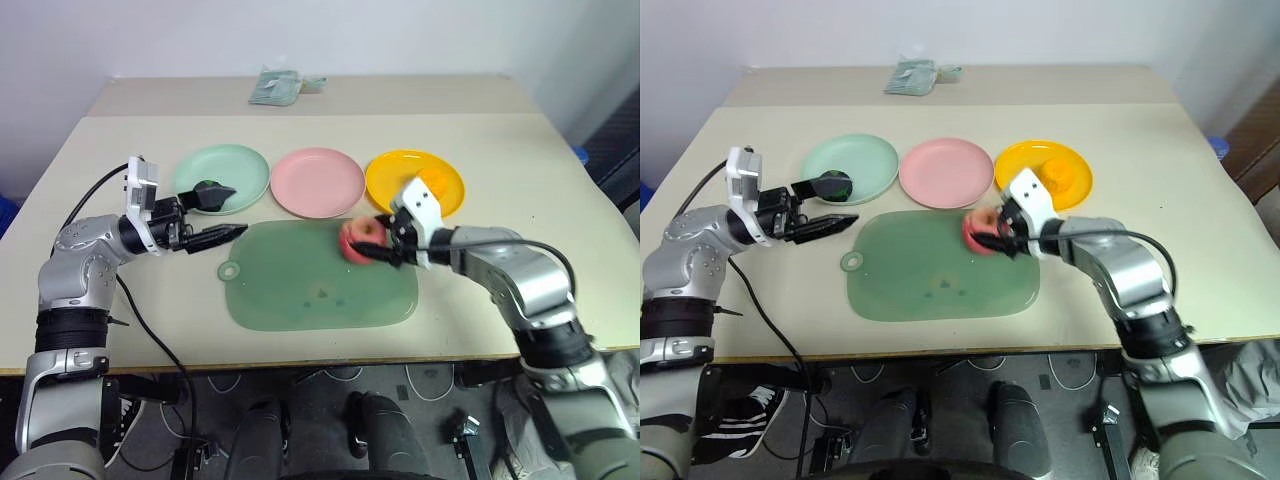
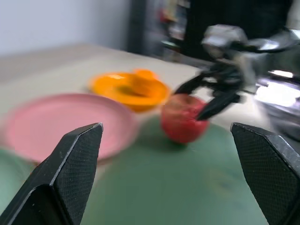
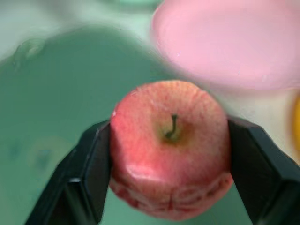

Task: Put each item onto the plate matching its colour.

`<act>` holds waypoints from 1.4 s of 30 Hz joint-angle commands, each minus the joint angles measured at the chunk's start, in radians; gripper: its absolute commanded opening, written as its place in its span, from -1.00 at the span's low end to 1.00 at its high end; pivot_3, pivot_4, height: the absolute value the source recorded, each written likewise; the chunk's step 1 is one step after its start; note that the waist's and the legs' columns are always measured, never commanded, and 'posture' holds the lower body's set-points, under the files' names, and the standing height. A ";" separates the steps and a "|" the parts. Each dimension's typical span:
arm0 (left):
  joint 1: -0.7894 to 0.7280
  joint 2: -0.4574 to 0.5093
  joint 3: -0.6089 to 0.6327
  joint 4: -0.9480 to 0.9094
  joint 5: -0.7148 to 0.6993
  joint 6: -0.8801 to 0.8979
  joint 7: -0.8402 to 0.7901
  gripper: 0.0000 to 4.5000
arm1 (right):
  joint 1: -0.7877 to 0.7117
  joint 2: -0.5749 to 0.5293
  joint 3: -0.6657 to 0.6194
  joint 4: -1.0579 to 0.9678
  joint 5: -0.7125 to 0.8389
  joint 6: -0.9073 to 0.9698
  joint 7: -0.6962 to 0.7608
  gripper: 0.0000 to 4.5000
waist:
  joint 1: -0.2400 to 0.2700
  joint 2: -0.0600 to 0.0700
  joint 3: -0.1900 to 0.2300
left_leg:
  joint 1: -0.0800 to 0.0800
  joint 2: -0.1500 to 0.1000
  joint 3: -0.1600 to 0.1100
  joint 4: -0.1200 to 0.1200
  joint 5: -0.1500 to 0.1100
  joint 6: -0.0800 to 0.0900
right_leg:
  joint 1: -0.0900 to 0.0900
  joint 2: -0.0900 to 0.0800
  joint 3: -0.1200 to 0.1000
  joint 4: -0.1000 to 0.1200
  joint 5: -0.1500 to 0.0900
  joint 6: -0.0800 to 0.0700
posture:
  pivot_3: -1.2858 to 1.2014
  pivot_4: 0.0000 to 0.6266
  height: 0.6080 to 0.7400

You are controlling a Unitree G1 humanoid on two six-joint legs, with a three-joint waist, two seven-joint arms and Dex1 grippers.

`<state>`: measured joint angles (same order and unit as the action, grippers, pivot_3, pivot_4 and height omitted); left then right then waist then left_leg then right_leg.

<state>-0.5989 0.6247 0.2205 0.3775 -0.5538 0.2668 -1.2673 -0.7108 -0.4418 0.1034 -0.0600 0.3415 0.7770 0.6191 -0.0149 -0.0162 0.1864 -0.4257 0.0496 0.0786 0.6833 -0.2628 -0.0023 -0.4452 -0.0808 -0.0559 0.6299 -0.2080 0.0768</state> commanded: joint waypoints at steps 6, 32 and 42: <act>0.053 -0.029 0.037 -0.073 -0.002 -0.024 0.136 1.00 | -0.292 0.221 -0.038 0.527 -0.136 -0.354 -0.175 0.28 | 0.002 0.000 0.000 | 0.000 0.000 0.000 -0.001 0.000 0.000 | 0.000 0.000 0.000 0.000 0.000 0.000 | 0.03 -0.52 1.00; 0.093 -0.054 0.020 -0.087 -0.054 -0.067 -0.002 1.00 | 0.205 -0.161 -0.340 -0.020 0.169 -0.467 0.273 0.97 | 0.003 0.002 0.001 | 0.000 -0.001 0.000 -0.001 0.000 0.000 | 0.002 -0.001 0.000 -0.002 0.000 0.001 | 0.03 -0.52 1.00; -0.015 -0.074 -0.043 0.015 -0.032 -0.071 -0.137 1.00 | 0.602 -0.397 -0.495 -0.283 0.224 -0.411 0.399 0.97 | 0.012 0.001 0.001 | 0.003 0.000 0.000 -0.001 0.000 0.000 | 0.003 0.000 0.000 -0.002 -0.002 -0.003 | 0.03 -0.52 1.00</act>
<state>-0.5897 0.5524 0.1747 0.3956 -0.5891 0.2142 -1.3994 -0.1097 -0.8270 -0.3544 -0.2953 0.5619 0.3793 1.0228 -0.0027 -0.0150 0.1871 -0.4229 0.0495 0.0785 0.6823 -0.2631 -0.0024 -0.4417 -0.0809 -0.0559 0.6278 -0.2103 0.0741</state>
